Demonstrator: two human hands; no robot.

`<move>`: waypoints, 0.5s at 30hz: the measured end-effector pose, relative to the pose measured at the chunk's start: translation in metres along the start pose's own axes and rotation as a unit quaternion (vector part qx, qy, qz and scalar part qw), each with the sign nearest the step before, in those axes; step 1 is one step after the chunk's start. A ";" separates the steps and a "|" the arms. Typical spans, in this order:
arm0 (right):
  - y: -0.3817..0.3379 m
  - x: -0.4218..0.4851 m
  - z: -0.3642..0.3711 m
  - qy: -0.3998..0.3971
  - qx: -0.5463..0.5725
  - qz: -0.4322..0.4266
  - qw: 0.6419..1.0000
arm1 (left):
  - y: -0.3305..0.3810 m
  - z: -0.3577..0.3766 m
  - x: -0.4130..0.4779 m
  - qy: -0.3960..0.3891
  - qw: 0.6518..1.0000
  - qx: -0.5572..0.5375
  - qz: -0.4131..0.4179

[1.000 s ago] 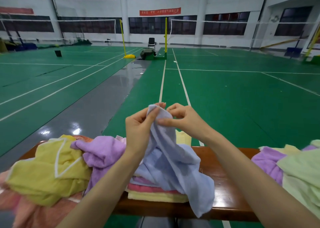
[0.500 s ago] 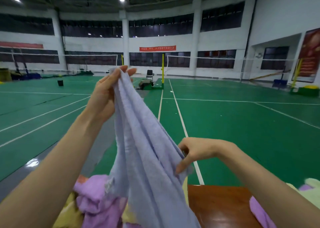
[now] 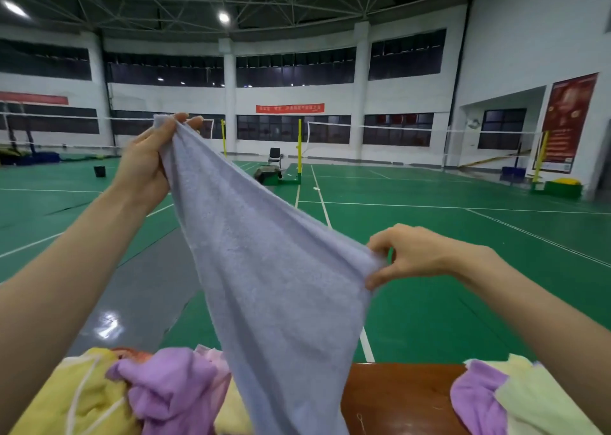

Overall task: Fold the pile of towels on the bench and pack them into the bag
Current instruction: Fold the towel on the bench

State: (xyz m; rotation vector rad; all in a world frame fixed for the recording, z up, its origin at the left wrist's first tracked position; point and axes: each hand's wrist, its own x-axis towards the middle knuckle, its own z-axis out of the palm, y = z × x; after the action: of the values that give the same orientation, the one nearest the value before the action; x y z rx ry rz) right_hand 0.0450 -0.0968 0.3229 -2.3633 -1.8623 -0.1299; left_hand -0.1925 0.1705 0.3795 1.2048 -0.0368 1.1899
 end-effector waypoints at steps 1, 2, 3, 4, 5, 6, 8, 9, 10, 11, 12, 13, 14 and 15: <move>0.001 -0.002 -0.004 0.047 -0.037 0.011 0.998 | 0.001 0.001 0.002 0.014 1.000 0.001 0.010; 0.003 -0.004 -0.010 0.102 -0.024 0.012 0.994 | 0.002 0.001 0.005 0.028 0.999 0.001 0.017; 0.006 -0.005 -0.016 0.154 0.028 0.009 0.988 | 0.005 0.002 0.008 0.037 0.999 0.003 0.021; 0.009 -0.006 -0.024 0.200 0.104 -0.003 0.974 | 0.007 0.003 0.012 0.044 0.999 0.011 0.020; 0.012 -0.006 -0.033 0.235 0.184 -0.011 0.955 | 0.009 0.003 0.015 0.048 0.998 0.031 0.014; 0.015 -0.007 -0.043 0.255 0.261 -0.014 0.931 | 0.010 0.003 0.019 0.048 0.997 0.061 0.009; 0.019 -0.005 -0.060 0.271 0.359 -0.016 0.893 | 0.012 0.000 0.027 0.032 0.989 0.147 0.001; 0.020 -0.003 -0.067 0.279 0.364 -0.007 0.888 | 0.013 -0.001 0.029 0.021 0.981 0.191 -0.001; 0.024 0.002 -0.073 0.285 0.353 0.007 0.891 | 0.015 -0.003 0.032 0.010 0.973 0.231 -0.005; 0.027 0.008 -0.077 0.288 0.335 0.027 0.897 | 0.015 -0.005 0.035 0.001 0.962 0.272 -0.005; 0.033 0.016 -0.081 0.293 0.311 0.044 0.903 | 0.016 -0.007 0.038 -0.009 0.945 0.328 0.002; 0.036 0.024 -0.084 0.304 0.287 0.061 0.907 | 0.017 -0.006 0.039 -0.017 0.921 0.390 0.015; 0.040 0.033 -0.086 0.320 0.266 0.075 0.906 | 0.017 -0.005 0.041 -0.026 0.896 0.442 0.035; 0.041 0.041 -0.089 0.339 0.253 0.089 0.902 | 0.018 -0.003 0.042 -0.032 0.883 0.465 0.053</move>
State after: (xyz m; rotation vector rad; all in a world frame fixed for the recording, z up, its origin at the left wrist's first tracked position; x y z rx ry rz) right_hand 0.0959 -0.0811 0.4149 -1.7902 -1.1652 -0.3495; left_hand -0.1877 0.1990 0.4151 2.1012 0.4782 1.2969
